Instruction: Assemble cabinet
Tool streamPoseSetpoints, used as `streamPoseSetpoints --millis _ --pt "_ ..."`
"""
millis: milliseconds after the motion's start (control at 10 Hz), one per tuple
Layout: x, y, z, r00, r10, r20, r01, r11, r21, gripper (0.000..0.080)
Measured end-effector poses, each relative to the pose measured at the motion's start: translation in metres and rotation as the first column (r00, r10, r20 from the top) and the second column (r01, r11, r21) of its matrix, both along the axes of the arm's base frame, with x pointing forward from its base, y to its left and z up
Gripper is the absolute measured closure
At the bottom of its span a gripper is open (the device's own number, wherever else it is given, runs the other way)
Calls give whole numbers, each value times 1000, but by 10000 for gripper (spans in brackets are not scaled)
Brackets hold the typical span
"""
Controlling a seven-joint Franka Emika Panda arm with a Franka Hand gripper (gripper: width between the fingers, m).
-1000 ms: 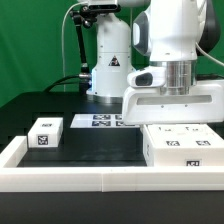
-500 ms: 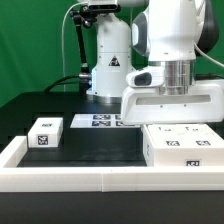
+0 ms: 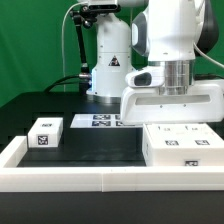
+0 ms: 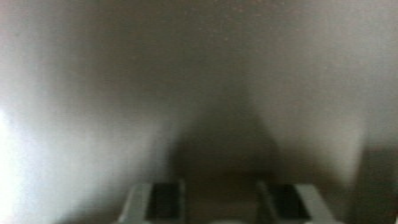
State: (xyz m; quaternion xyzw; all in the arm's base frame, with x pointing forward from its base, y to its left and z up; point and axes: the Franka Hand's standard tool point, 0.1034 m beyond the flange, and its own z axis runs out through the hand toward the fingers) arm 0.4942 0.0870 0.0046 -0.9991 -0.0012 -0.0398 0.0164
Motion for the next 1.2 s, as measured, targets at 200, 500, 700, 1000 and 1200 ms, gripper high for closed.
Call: streamPoseSetpoints --millis 200,500,700,1000,1200 --pt "0 1 0 1000 2 0 -2 1000 0 784" --pt "0 -1 0 1000 20 0 -20 1000 -2 797" --pt "1 -2 6 999 36 -6 -36 999 -3 797" --pt "6 -4 35 998 57 -11 -57 998 -2 797" --pt "10 -1 54 998 62 -15 -62 998 0 797"
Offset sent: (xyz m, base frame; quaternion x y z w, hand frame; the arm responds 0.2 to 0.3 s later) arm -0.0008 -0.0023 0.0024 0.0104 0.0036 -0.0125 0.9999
